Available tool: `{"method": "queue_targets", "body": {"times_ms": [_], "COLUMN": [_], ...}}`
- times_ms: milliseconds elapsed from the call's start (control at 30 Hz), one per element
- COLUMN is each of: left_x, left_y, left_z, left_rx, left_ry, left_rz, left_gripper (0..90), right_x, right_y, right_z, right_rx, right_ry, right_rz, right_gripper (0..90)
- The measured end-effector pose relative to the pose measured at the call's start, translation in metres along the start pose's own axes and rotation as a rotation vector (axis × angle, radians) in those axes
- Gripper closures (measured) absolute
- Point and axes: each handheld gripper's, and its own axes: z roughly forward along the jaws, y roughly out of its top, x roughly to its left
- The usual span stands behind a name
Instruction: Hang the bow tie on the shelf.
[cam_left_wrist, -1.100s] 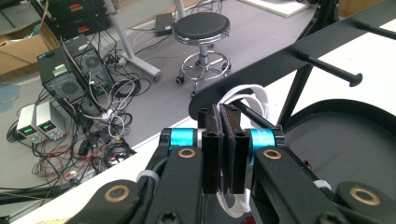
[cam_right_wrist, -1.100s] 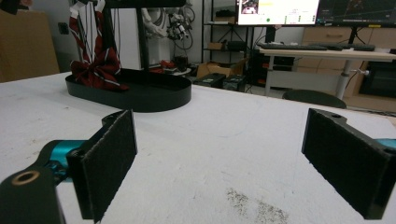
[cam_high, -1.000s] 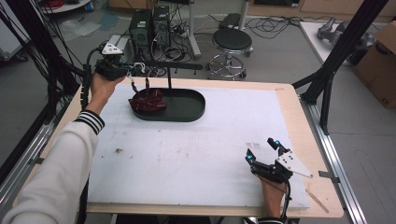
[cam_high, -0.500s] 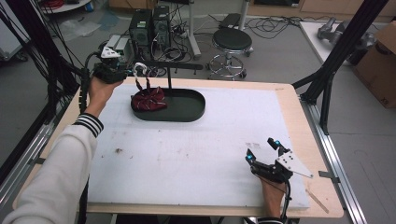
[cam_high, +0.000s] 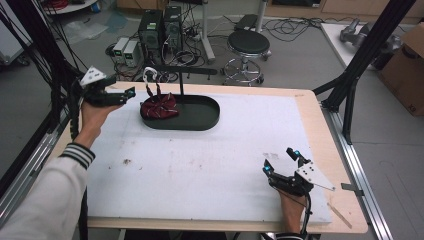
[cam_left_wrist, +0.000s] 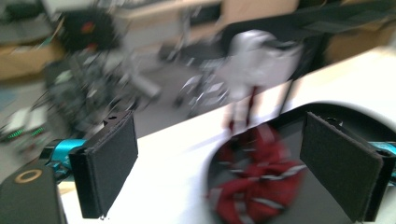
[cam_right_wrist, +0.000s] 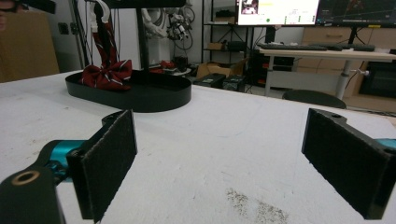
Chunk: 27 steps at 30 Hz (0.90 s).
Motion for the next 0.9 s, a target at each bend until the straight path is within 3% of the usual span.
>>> {"method": "queue_targets", "body": {"times_ms": [100,267,367,467,733,900], "left_x": [-0.021,-0.053,-0.069,-0.081,-0.089,-0.087], "left_y": [-0.02,-0.042,-0.054,-0.066,-0.1,-0.114], "left_z": [-0.019,-0.048,-0.065,-0.076,-0.098,-0.102], "left_rx": [-0.012,-0.05,-0.094,-0.106,-0.177,-0.192], "left_ry": [-0.063,-0.122,-0.138,-0.149,-0.139,-0.14], "left_rz": [0.025,0.042,0.027,0.038,0.016,-0.012], "left_gripper": [12.6,12.7,12.8,12.8,12.8,12.8], "right_x": [0.0,0.0,0.0,0.0,0.0,0.0], "right_y": [0.0,0.0,0.0,0.0,0.0,0.0], "right_z": [0.0,0.0,0.0,0.0,0.0,0.0], "right_rx": [0.0,0.0,0.0,0.0,0.0,0.001], "right_ry": [-0.002,-0.003,-0.006,-0.005,-0.008,-0.009], "right_rz": [0.0,0.0,0.003,0.002,0.0,0.0], "right_gripper": [9.3,9.4,9.4,9.3,9.4,9.3]}}
